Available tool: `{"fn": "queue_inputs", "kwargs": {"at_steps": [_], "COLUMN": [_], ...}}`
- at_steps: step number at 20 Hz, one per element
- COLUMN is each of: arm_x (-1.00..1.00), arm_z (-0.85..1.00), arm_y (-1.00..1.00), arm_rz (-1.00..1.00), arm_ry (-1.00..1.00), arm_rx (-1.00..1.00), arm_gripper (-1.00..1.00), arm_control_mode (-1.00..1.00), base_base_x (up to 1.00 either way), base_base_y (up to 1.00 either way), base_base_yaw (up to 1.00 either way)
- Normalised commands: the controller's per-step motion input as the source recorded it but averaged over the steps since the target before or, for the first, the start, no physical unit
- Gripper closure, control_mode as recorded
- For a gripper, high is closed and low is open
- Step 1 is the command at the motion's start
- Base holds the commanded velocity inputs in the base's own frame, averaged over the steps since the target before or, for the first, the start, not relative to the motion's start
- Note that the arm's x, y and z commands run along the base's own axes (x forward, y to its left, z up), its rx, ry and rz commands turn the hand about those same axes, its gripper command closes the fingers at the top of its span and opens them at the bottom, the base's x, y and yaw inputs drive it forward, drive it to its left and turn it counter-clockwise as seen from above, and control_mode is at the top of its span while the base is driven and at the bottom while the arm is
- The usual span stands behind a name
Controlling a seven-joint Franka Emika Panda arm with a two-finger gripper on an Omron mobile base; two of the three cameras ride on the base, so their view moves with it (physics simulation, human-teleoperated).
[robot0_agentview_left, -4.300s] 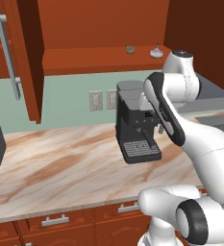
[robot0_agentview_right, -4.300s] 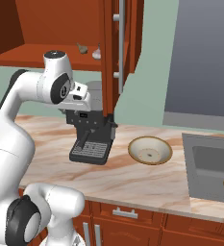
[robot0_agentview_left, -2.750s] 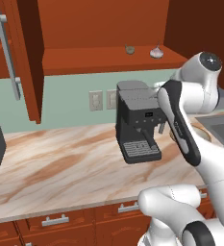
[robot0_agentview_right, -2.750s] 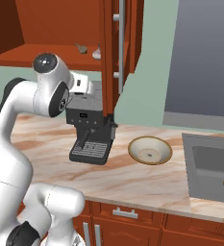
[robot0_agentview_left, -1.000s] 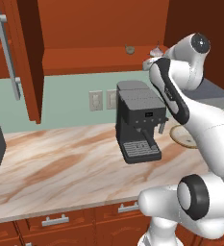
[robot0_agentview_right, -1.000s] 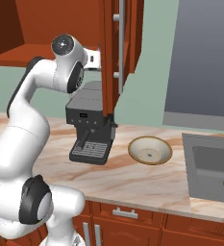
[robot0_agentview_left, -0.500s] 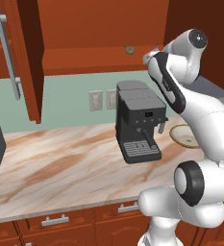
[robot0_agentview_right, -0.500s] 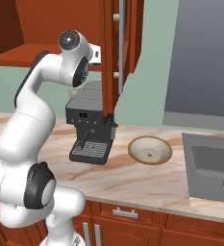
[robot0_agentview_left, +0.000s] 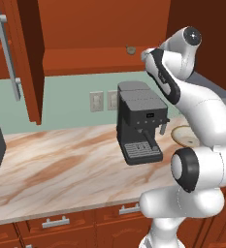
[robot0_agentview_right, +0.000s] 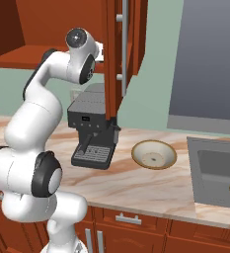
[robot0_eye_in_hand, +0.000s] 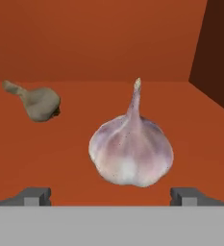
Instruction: Pick the garlics from the cabinet and place them in one bowl. Pick the peach from the sink and place it in the other bowl.
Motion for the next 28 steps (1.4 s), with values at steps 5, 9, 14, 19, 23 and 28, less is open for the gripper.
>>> {"fn": "queue_inputs", "kwargs": {"at_steps": [5, 9, 14, 19, 23, 28], "arm_x": [0.43, 0.39, 0.27, 0.01, 0.00, 0.00], "arm_z": [0.00, 0.05, 0.03, 0.00, -0.02, -0.06], "arm_y": [-0.06, -0.08, -0.05, -0.02, 0.00, 0.00], "arm_rz": [0.00, 0.00, 0.00, 0.00, 0.00, 0.00], "arm_ry": [-0.01, 0.00, 0.00, 0.00, 0.00, 0.00], "arm_rx": [0.00, 0.01, 0.01, 0.00, 0.00, 0.00], "arm_gripper": [-1.00, -1.00, -1.00, -1.00, 1.00, 1.00], "arm_control_mode": [-1.00, -1.00, -1.00, -1.00, -1.00, -1.00], "base_base_x": [0.00, 0.00, 0.00, 0.00, 0.00, 0.00], "base_base_y": [0.00, 0.00, 0.00, 0.00, 0.00, 0.00], "base_base_yaw": [0.00, 0.00, 0.00, 0.00, 0.00, 0.00]}}
